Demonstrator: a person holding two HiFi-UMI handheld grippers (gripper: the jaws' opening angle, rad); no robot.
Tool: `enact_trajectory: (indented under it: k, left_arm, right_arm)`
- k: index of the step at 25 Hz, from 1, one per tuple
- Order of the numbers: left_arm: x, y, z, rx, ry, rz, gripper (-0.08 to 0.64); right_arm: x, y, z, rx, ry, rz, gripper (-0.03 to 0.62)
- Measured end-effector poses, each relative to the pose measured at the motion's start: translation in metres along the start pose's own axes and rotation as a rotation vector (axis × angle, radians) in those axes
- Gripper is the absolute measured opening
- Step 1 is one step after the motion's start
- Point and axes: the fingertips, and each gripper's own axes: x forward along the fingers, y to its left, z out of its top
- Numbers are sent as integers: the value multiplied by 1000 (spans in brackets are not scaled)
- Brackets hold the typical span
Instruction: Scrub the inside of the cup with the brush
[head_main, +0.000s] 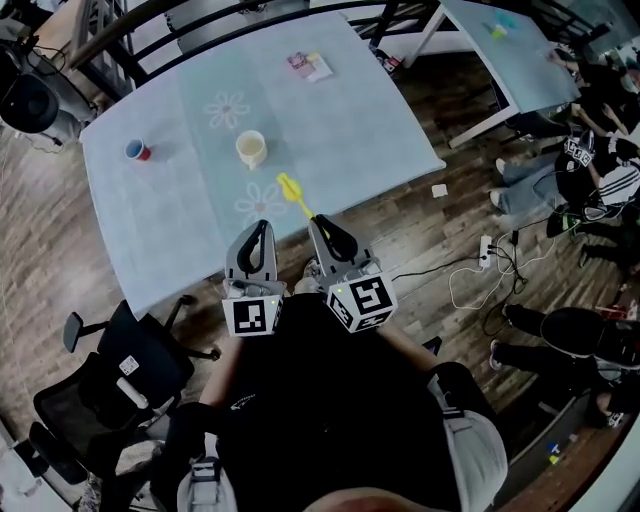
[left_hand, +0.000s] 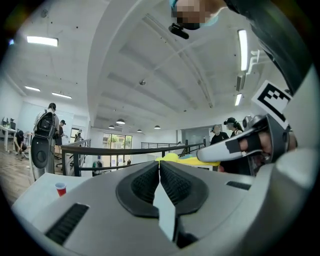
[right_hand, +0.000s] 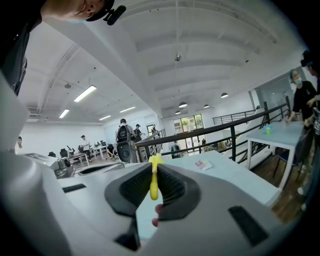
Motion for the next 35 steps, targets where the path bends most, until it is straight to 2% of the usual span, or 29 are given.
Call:
enact_trajectory:
  k: [5, 8, 12, 18, 22, 23, 26, 31, 35]
  left_arm:
    - [10, -5, -9, 13, 43, 19, 15]
    - [16, 6, -9, 28, 55, 40, 15]
    - [25, 24, -18, 8, 76, 60, 15]
    - [58, 48, -45, -16, 124, 39, 15]
    - [93, 71, -50, -26, 120, 21, 19]
    - [101, 76, -50, -25, 113, 14, 29]
    - [118, 90, -54, -25, 106, 8, 157]
    - [137, 112, -76, 18, 125, -18, 240]
    - [149, 127, -101, 1, 159, -30, 299]
  right_arm:
    - [12, -16, 0, 39, 13, 32, 38]
    - [25, -18, -5, 46, 40, 51, 38]
    - [43, -22, -9, 69, 65, 51, 38]
    - [64, -39, 0, 49, 100, -5, 38]
    - [89, -50, 11, 29, 112, -42, 38]
    - [95, -51, 14, 27, 114, -49, 38]
    - [109, -51, 19, 12, 131, -56, 38]
    - [130, -46, 16, 7, 173, -61, 38]
    - [142, -42, 12, 2, 198, -70, 38]
